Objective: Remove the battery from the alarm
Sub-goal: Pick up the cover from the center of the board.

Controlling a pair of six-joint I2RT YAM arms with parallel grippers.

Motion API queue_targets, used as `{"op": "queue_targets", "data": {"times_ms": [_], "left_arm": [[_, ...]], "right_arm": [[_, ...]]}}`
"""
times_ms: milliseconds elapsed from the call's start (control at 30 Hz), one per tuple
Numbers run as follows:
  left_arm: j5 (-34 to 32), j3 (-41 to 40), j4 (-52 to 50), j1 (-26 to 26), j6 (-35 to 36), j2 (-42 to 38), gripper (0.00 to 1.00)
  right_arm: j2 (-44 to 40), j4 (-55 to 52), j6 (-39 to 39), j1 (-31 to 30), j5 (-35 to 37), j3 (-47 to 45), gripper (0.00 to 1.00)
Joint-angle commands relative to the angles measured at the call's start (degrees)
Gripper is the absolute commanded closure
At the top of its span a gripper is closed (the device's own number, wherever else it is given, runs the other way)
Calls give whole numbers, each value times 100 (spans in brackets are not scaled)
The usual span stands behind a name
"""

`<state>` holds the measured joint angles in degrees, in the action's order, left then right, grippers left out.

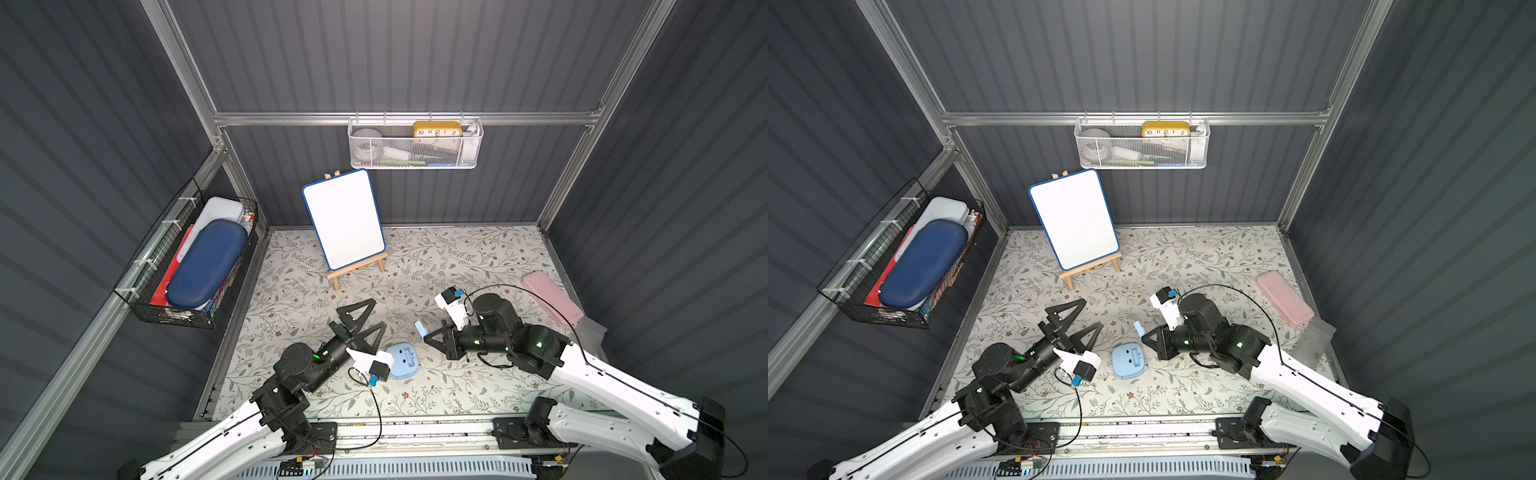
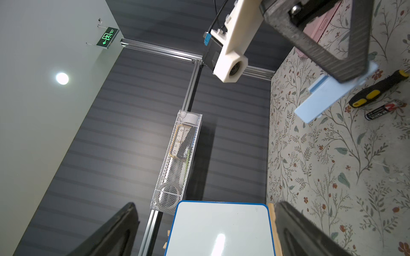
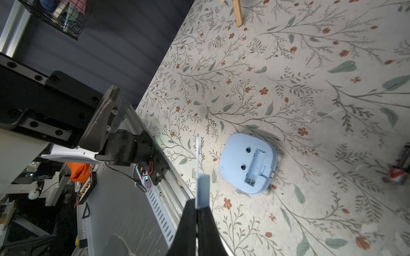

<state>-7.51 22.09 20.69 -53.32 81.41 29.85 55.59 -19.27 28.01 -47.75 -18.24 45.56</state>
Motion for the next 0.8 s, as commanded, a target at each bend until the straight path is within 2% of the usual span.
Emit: {"op": "queue_targets", "data": {"times_ms": [0,67,167,233,333,400,500,633,700,767], "left_arm": [[-14,-113,393,-30,-550,-39,1],[-34,-81,329,-35,-1271,-58,1],[-211,284,82,-32,-3442,88,1],[-1029,768,-185,-34,-5487,442,1],[-1133,1685,-1330,-31,-7320,1246,1],[-701,2167,-1879,-21,-7861,1856,1],[-669,2526,-2136,-22,-9113,2456,1],[-130,2210,-1651,-24,-10008,2435,1],[-451,2015,-1699,-23,-10370,2374,1],[-580,1719,-1629,-24,-10696,2276,1]], "right_arm": [[35,149,102,-24,347,-152,100],[153,35,447,-24,336,-161,100],[373,17,957,-24,30,-285,100],[437,258,1436,-33,-41,-515,100],[400,692,1959,-33,91,-844,100],[431,759,2085,-42,205,-933,100],[617,833,2117,-98,239,-945,100],[870,1107,2181,-272,347,-1045,100],[1055,1150,2104,-314,578,-1015,100],[1427,1201,2015,-314,469,-918,100]]}}
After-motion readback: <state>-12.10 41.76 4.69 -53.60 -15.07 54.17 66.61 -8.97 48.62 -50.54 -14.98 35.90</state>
